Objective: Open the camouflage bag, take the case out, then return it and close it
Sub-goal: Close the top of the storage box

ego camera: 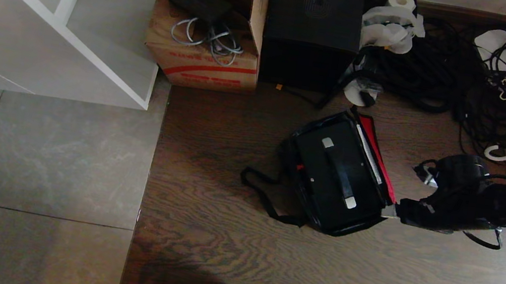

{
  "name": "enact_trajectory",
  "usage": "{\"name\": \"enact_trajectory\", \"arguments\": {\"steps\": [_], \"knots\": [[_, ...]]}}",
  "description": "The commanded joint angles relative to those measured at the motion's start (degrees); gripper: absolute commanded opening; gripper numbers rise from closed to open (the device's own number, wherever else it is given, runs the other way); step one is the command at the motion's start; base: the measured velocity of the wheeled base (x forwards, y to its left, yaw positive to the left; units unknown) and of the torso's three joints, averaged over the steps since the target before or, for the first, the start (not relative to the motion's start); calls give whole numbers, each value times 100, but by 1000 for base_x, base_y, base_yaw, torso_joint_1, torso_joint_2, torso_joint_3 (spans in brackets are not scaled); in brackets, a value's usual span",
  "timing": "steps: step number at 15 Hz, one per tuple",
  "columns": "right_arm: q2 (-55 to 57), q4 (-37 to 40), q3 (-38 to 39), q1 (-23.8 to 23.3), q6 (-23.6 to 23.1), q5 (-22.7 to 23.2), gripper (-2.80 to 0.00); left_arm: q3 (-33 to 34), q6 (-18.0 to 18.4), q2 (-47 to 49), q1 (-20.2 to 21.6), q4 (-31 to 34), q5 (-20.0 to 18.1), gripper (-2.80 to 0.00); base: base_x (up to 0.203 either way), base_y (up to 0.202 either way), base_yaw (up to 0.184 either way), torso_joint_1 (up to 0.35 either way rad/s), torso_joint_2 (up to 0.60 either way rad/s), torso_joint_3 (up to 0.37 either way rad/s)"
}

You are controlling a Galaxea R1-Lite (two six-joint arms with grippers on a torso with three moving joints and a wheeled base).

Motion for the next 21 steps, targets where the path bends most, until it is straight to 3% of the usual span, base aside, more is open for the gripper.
{"name": "enact_trajectory", "arguments": {"steps": [1,5,10,14,18,21], "knots": [[-18,5,186,-480,-1516,327,0,-4,-4,3,0,4,0,-280,0,0,0,0,0,0],[163,-172,364,-1143,-3166,474,0,2,-3,0,0,4,0,-280,0,0,0,0,0,0],[909,-1841,505,-1387,-4284,488,0,2,-4,9,0,4,0,-280,0,0,0,0,0,0],[1521,-3355,559,-1335,-4741,675,0,-1,-4,0,0,4,0,-280,0,0,0,0,0,0],[2034,-5013,442,-1326,-5793,835,0,2,-4,0,0,4,0,-280,0,0,0,0,0,0],[2198,-5224,396,-1322,-6379,1172,0,0,-4,0,0,4,0,-280,0,0,0,0,0,0]]}}
